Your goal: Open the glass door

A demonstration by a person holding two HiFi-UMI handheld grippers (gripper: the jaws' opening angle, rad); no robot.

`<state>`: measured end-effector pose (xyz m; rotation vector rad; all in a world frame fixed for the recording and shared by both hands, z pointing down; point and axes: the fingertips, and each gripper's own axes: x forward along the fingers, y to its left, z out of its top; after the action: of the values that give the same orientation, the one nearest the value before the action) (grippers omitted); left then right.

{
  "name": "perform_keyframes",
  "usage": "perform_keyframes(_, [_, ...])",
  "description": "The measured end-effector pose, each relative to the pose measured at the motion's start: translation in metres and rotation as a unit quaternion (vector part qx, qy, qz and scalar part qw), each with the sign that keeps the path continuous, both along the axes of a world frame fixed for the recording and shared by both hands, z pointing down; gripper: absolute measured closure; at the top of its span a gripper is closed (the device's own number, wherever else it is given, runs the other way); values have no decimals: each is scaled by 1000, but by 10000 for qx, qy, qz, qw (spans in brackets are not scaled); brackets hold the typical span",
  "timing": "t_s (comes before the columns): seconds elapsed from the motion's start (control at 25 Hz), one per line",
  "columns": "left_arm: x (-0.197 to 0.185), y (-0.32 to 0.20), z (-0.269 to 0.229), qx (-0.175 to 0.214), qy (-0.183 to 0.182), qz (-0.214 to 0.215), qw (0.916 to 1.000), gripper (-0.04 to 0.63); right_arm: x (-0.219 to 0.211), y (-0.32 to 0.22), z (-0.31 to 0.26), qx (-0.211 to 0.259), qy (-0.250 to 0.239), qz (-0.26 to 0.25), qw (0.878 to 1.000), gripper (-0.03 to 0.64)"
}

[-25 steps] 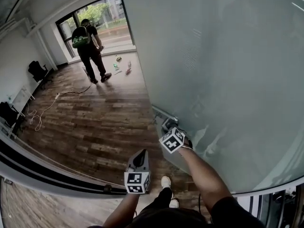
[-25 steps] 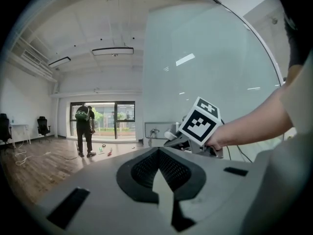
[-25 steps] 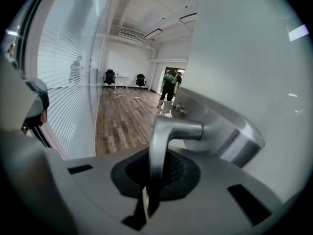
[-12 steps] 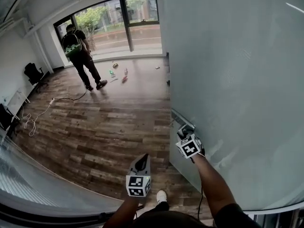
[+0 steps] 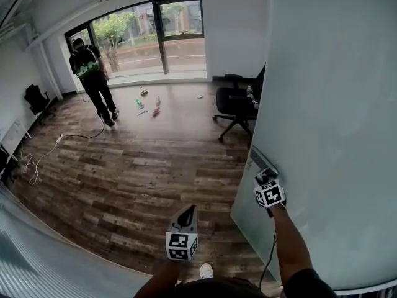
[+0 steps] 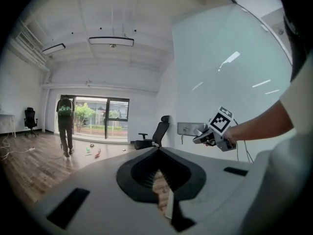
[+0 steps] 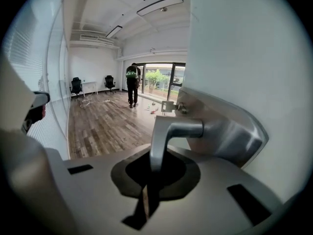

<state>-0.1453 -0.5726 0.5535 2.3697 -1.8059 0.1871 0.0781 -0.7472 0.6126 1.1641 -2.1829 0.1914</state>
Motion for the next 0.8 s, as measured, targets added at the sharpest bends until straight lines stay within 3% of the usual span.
perform_keyframes(0.36, [13,-48,-9,-161,-51,84,9998,594,84,-73,-21,-97,-28,606,9981,601])
perform_keyframes(0.8, [42,-109,3,-227,-170,-158,9995,594,192,-140,-18,-168,-245,1125,9932,603])
